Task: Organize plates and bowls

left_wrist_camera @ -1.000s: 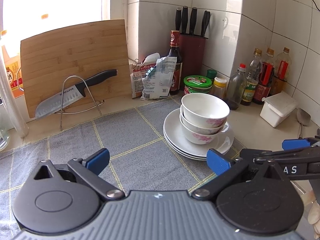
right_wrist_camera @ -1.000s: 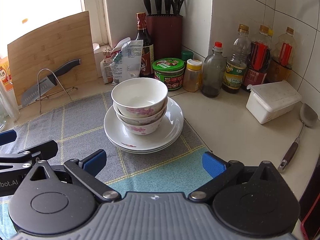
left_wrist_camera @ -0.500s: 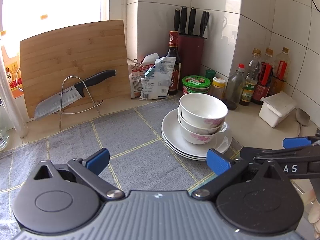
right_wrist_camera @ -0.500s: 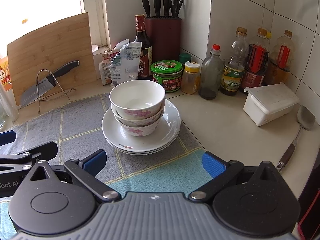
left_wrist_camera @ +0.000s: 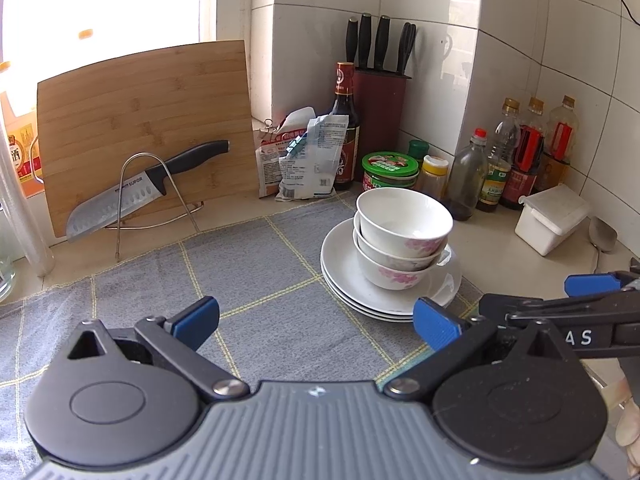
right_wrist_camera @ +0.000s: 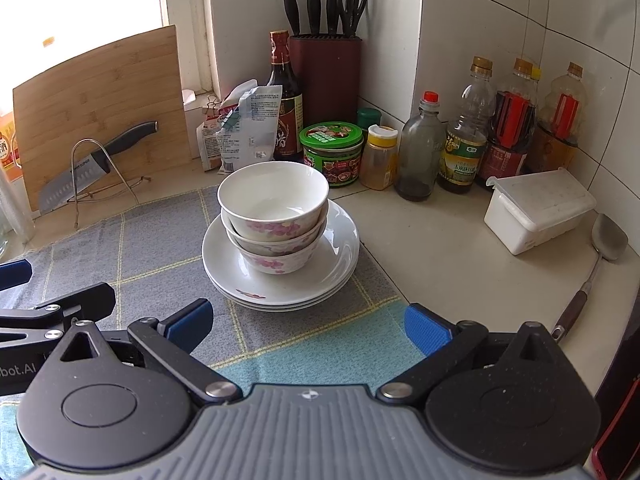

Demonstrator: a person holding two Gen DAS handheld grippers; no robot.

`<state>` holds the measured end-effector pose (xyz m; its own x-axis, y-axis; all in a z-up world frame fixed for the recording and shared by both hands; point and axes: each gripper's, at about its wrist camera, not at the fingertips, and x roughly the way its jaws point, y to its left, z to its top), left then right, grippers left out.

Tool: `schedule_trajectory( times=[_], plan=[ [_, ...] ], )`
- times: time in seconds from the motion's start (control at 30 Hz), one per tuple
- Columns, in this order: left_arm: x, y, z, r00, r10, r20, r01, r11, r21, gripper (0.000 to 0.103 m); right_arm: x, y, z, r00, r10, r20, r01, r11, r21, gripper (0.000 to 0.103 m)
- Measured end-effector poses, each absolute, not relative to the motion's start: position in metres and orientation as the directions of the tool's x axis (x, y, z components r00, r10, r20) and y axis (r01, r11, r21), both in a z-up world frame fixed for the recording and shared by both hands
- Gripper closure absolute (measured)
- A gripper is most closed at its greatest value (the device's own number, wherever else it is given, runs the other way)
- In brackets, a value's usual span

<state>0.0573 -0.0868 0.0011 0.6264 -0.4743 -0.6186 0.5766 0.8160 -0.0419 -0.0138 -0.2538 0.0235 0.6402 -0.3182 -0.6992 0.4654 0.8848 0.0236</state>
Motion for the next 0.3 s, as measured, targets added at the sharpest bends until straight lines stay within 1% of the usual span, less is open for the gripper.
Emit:
schedule_trajectory(
  times=[0.3],
  plan=[
    [0.0574,-0.0877,0.0015,0.626,-0.476,-0.618,0.578,0.815,-0.043,0.001,-0.0137,-0.254,0.0244,0.638,-0.321,-0.7,0.467,0.884,0.02,0.0]
  ],
)
